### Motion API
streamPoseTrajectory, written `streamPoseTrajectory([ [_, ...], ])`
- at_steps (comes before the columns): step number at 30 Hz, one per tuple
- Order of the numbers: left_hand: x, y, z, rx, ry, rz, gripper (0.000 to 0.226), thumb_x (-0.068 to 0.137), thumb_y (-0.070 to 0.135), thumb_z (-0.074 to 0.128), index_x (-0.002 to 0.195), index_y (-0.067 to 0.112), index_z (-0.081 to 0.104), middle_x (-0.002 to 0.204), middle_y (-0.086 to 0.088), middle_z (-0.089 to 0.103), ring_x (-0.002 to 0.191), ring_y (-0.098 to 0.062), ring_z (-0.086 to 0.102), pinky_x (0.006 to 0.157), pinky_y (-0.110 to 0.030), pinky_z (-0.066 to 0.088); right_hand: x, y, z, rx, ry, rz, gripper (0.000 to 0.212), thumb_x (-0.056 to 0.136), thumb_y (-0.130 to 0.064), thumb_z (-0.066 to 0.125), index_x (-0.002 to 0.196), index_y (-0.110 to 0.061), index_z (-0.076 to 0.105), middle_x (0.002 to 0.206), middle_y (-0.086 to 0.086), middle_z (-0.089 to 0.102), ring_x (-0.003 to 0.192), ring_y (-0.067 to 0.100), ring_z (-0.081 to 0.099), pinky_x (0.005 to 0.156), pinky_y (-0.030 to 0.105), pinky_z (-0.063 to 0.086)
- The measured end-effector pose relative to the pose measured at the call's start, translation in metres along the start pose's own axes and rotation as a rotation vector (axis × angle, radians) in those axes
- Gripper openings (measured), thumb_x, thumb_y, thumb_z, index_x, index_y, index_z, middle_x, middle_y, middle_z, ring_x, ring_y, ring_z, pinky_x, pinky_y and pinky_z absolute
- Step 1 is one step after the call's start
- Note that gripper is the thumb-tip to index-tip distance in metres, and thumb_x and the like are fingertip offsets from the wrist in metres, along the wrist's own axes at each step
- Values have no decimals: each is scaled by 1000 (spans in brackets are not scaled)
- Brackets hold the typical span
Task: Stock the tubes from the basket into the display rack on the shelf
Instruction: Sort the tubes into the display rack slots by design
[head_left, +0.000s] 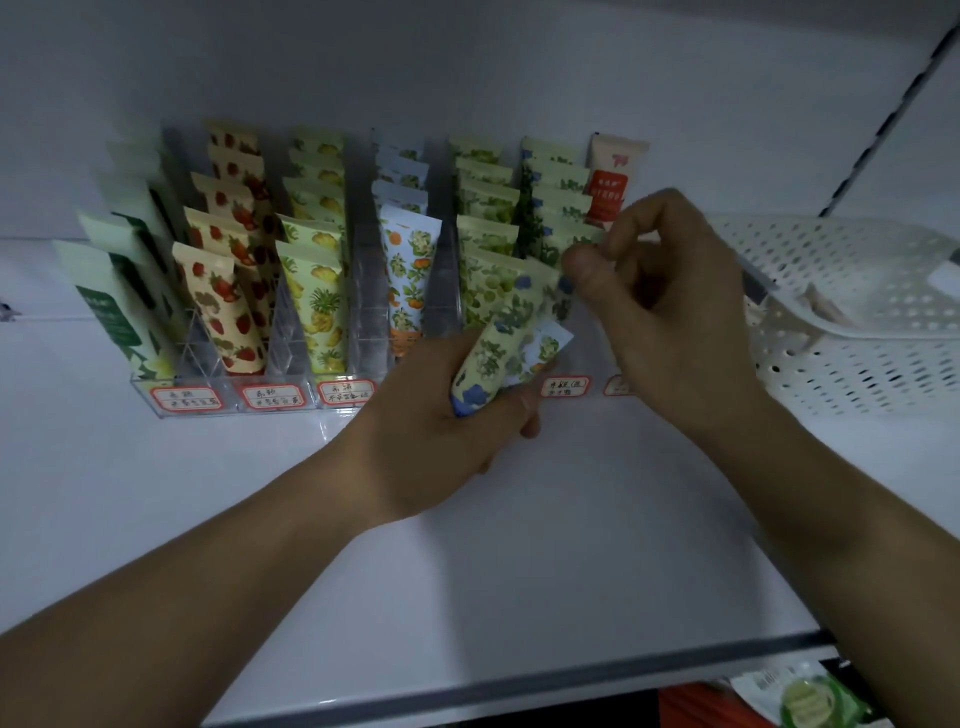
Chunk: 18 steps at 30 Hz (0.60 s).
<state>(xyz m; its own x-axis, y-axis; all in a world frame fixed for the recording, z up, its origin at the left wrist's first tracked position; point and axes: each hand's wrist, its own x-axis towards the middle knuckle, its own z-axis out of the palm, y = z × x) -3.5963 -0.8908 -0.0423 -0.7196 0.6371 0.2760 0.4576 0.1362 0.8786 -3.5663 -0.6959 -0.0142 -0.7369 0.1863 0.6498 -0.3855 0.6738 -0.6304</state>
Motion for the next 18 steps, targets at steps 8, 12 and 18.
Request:
streamPoseTrajectory([
  [8, 2, 0, 2, -39, -59, 4, 18, 89, 21, 67, 74, 30, 64, 58, 10, 64, 45, -1, 51, 47, -19, 40, 0, -12, 0, 182, -332, -208, 16, 88, -22, 71, 99, -10, 71, 95, 10, 63, 87, 21, 61, 71, 23, 44],
  [12, 2, 3, 2, -39, -59, 53, 27, 91, 19, 72, 70, 31, 59, 57, 12, 63, 45, 2, 50, 50, -16, 41, 2, -15, -2, 367, -254, -105, 4, 94, -8, 63, 94, -11, 65, 83, 11, 65, 70, 15, 64, 60, 27, 50],
  [18, 2, -3, 7, 8, 4, 45, 27, 98, 31, 53, 74, 20, 55, 54, 0, 48, 46, -14, 43, 45, -29, 35, 11, -18, -14, 457, 108, 15, 15, 101, -12, 56, 89, -7, 65, 68, 7, 63, 46, 17, 54, 45, 24, 43],
])
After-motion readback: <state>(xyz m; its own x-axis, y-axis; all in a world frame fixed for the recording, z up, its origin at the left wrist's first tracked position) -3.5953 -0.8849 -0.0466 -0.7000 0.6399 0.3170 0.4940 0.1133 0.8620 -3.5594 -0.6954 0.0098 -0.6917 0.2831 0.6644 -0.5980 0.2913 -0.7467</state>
